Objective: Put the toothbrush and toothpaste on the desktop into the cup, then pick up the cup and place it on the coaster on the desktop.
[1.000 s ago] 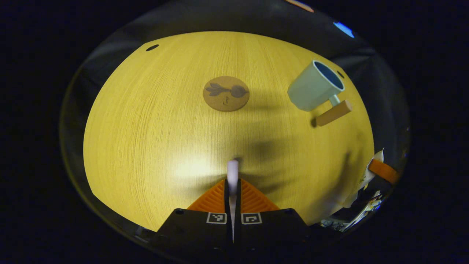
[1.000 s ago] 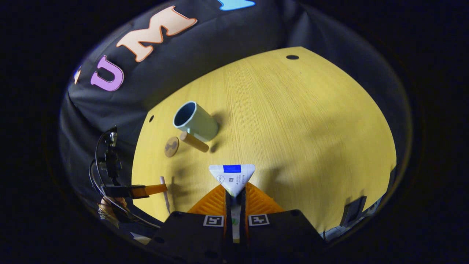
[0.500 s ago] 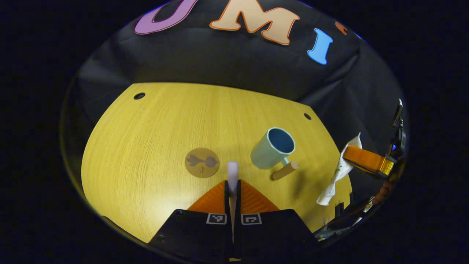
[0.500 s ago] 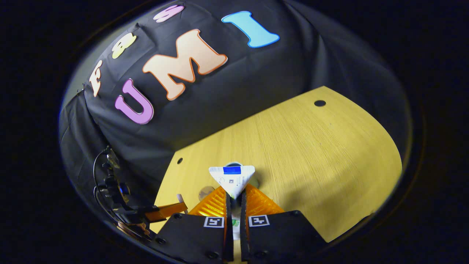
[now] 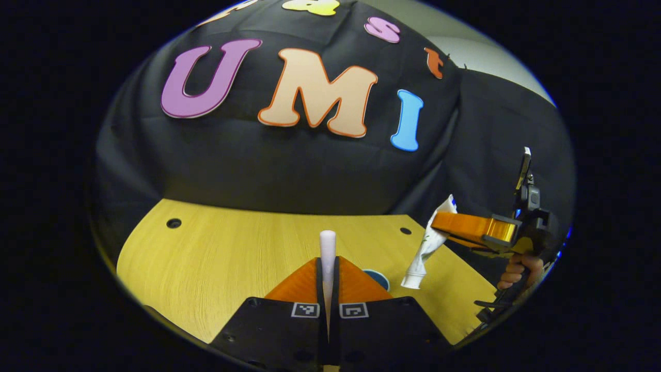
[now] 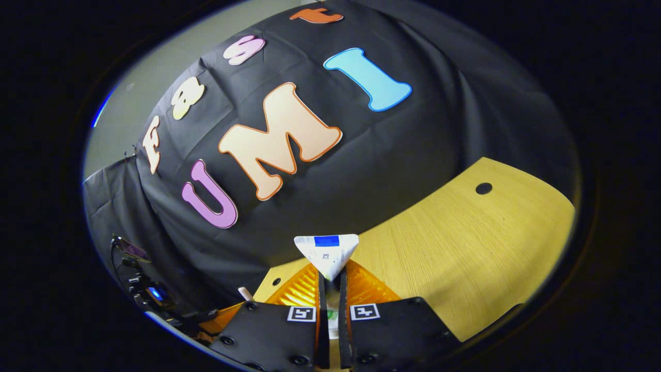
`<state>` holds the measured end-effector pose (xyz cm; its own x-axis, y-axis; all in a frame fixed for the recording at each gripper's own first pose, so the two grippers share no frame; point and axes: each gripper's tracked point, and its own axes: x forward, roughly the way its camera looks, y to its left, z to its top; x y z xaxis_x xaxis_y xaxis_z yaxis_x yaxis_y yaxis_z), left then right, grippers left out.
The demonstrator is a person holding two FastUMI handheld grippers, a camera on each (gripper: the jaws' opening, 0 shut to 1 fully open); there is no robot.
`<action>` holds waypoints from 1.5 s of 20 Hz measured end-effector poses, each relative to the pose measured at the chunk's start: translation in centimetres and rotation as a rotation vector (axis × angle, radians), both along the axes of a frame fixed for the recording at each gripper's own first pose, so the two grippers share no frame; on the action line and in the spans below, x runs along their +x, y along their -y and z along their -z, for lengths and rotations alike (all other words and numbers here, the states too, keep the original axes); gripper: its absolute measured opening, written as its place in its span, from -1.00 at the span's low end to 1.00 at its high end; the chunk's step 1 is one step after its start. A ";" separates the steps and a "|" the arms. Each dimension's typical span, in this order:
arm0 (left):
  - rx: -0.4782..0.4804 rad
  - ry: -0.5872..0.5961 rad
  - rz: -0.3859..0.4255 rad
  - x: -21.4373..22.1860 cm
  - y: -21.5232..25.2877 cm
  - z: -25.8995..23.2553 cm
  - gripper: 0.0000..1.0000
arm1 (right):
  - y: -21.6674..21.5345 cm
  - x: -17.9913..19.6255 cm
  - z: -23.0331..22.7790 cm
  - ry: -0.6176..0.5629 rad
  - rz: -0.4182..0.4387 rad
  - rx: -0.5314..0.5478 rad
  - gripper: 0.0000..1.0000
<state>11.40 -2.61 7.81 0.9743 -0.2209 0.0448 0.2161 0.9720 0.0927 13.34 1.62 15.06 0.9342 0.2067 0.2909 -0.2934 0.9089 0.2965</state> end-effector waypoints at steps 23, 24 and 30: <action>-0.058 0.277 0.249 2.5 4.7 -4.9 -1.00 | -0.5 0.9 8.7 0.060 0.085 -0.155 0.97; -0.052 0.280 0.254 2.6 5.1 -5.1 -1.00 | 0.2 0.0 8.7 0.060 0.104 -0.152 0.97; -0.026 0.257 0.309 3.7 8.3 -3.7 -1.00 | 4.4 -4.1 10.6 0.028 0.154 -0.109 0.97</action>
<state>15.07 -10.87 11.55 0.8184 -0.4971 0.2883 0.4713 0.8677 0.1581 9.24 -2.74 4.46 0.9489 0.0932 0.3013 -0.1550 0.9699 0.1878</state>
